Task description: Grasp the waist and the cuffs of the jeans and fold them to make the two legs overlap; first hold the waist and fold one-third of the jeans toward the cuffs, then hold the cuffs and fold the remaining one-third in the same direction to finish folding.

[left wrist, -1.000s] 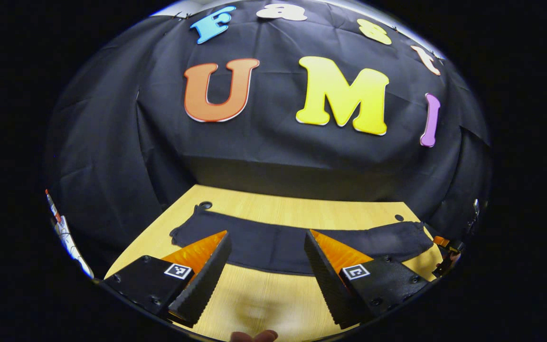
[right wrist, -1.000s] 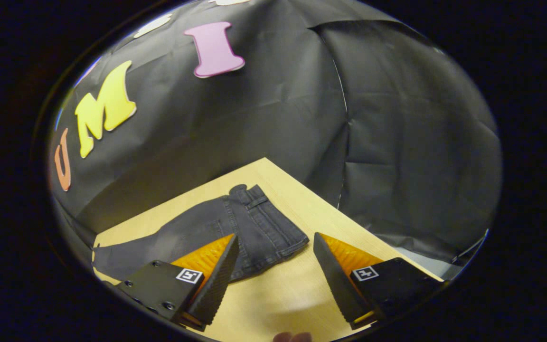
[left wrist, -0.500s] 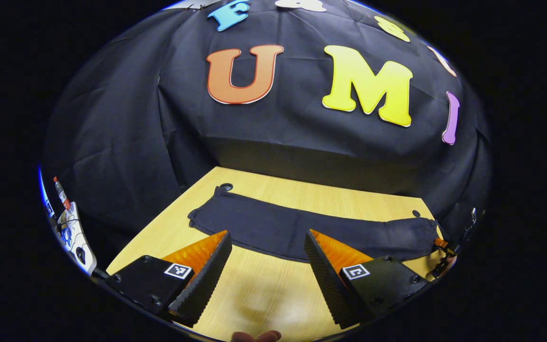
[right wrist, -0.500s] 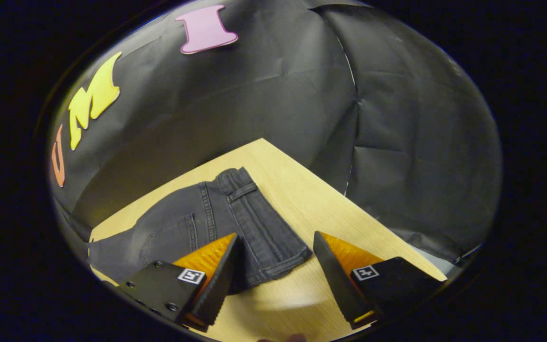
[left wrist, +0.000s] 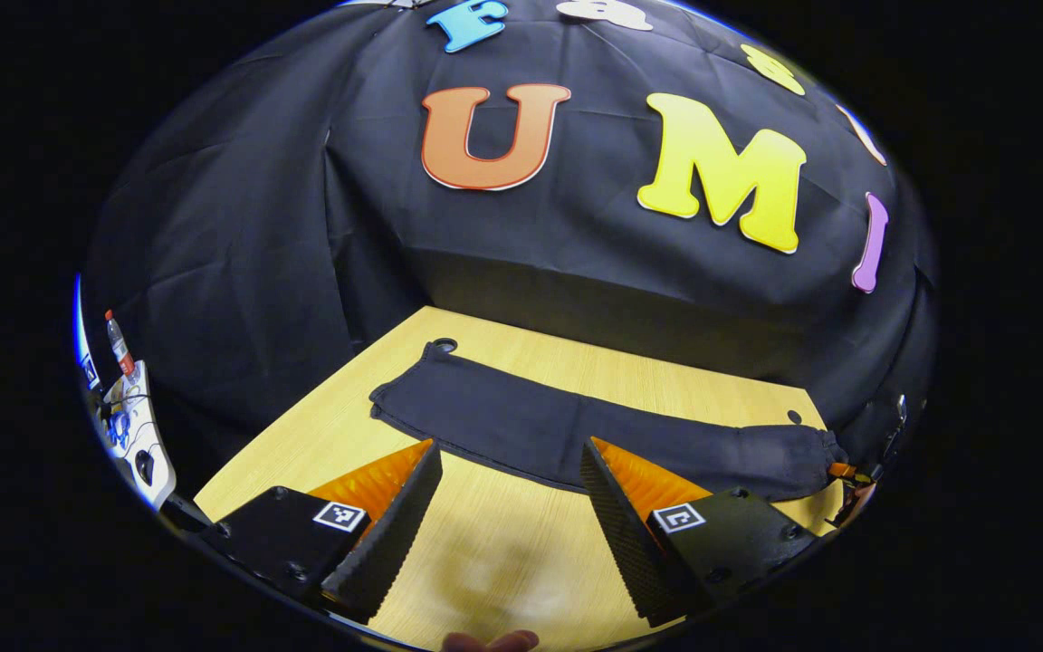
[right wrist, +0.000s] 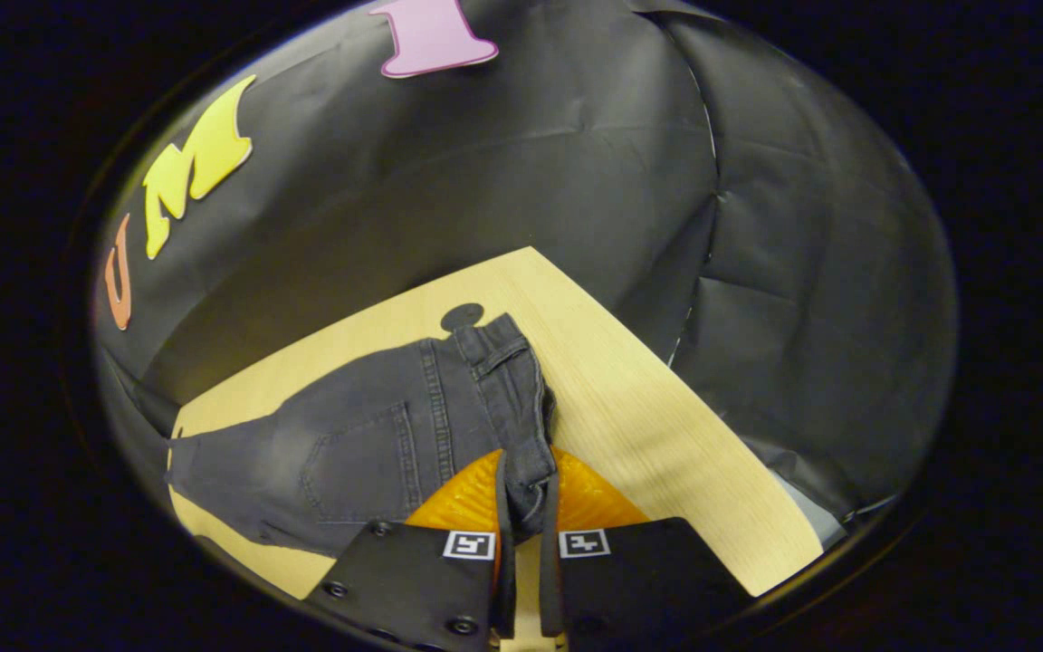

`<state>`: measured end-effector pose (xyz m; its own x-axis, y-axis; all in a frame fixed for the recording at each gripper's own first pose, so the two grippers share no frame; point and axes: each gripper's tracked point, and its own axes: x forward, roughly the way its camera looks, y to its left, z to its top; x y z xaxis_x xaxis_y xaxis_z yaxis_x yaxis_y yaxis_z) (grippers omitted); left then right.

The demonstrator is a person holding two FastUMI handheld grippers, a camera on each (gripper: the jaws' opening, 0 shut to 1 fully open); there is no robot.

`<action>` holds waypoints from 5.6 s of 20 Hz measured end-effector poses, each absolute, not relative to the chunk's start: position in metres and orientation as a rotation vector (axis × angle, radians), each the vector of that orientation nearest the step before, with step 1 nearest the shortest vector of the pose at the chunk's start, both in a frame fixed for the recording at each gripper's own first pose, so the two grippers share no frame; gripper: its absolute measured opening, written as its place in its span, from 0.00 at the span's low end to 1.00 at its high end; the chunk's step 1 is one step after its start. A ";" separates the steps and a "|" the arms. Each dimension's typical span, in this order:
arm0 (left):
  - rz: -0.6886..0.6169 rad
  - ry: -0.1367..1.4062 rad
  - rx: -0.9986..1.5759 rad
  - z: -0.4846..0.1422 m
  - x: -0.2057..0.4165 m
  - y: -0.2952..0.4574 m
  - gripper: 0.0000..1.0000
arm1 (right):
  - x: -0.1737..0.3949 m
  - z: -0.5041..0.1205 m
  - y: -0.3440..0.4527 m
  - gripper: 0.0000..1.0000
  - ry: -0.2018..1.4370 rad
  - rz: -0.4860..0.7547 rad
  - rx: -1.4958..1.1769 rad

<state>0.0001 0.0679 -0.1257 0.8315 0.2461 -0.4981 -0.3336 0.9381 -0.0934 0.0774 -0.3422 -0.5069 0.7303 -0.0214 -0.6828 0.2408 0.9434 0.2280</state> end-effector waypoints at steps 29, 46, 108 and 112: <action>0.523 0.381 -0.261 -0.086 -0.129 0.257 0.99 | 0.054 -0.472 0.215 0.05 0.757 0.448 0.063; 0.507 0.408 -0.347 -0.116 -0.115 0.260 0.99 | 0.003 -0.482 0.257 0.89 0.738 0.583 -0.068; 0.153 0.334 -1.125 -0.151 0.165 0.198 0.13 | -0.143 -0.309 -0.071 0.98 0.654 0.147 0.095; 0.007 0.327 -1.012 -0.096 0.159 0.109 0.13 | -0.168 -0.302 -0.101 0.98 0.631 0.094 0.129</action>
